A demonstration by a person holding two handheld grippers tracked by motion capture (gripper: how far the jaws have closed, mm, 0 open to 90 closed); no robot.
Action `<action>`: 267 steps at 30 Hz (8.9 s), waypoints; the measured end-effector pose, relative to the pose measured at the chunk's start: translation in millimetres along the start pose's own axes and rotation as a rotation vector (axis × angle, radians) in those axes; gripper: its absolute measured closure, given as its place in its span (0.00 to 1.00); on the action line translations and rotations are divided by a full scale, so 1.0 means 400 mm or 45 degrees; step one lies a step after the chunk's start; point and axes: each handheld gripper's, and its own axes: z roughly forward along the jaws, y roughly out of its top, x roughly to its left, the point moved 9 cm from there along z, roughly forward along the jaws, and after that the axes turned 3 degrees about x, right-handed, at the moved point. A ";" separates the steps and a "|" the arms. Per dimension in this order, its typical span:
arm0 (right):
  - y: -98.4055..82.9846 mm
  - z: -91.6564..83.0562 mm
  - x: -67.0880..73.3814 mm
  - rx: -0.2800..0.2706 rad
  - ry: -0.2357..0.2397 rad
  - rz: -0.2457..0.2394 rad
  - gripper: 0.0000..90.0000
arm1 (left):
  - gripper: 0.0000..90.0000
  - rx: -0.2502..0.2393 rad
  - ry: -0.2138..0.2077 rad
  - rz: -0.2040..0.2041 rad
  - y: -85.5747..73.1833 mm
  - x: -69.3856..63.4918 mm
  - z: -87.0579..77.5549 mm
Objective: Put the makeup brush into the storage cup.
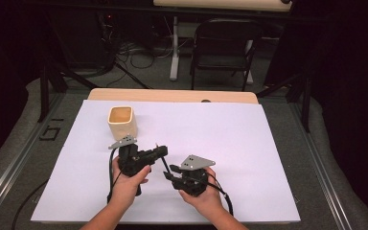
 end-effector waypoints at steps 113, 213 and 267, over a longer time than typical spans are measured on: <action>-0.024 -0.012 -0.051 0.011 -0.104 0.017 0.54 | 0.93 0.018 0.652 0.278 0.238 0.167 -0.166; -0.021 -0.054 -0.076 -0.020 -0.137 0.029 0.53 | 0.93 0.075 0.959 0.204 0.428 0.356 -0.105; -0.029 -0.053 -0.076 -0.011 -0.145 0.031 0.54 | 0.93 0.125 0.962 0.111 0.313 0.456 -0.069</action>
